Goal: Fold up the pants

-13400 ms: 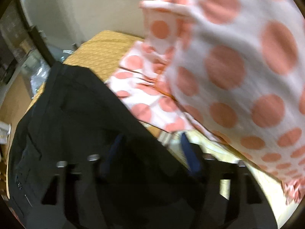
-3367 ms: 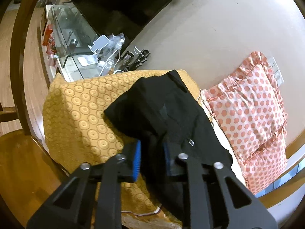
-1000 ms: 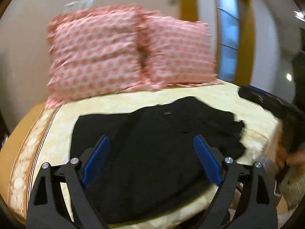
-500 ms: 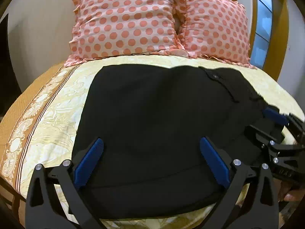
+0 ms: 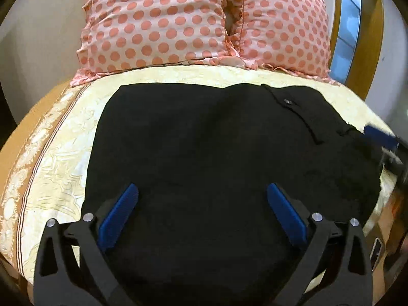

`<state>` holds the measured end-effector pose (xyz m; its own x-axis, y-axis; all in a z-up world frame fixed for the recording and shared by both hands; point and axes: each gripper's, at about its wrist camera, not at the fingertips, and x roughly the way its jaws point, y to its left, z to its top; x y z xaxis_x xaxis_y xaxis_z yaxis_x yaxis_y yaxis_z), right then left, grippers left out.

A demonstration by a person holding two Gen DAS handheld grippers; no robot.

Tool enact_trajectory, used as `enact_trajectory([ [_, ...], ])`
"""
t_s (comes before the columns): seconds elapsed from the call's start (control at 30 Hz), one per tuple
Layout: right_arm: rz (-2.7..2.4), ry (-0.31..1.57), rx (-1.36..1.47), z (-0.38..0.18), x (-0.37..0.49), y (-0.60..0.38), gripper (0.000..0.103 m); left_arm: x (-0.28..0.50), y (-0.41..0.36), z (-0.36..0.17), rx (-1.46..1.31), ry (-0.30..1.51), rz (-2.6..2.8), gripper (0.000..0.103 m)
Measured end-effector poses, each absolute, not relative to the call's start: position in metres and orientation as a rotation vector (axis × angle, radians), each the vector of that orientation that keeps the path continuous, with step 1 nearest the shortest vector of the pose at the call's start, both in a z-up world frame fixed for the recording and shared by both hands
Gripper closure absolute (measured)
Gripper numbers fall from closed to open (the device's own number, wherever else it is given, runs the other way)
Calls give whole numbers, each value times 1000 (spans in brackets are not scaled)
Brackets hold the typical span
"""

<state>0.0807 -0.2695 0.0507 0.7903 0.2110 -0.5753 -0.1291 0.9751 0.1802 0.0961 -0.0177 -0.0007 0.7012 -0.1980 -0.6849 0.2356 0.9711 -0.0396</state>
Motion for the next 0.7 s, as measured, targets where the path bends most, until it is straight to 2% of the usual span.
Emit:
enact_trajectory([
  [0.2, 216, 838, 346, 31, 140, -317, 12, 91, -18, -3, 71, 731, -253, 2],
  [0.3, 230, 875, 354, 23, 158, -322, 14, 91, -16, -3, 69, 727, -263, 2],
  [0.43, 253, 915, 319, 15, 172, -321, 28, 90, -17, -4, 74, 717, -266, 2],
  [0.7, 298, 945, 323, 7, 185, -321, 29, 89, -17, -4, 74, 713, -271, 2],
])
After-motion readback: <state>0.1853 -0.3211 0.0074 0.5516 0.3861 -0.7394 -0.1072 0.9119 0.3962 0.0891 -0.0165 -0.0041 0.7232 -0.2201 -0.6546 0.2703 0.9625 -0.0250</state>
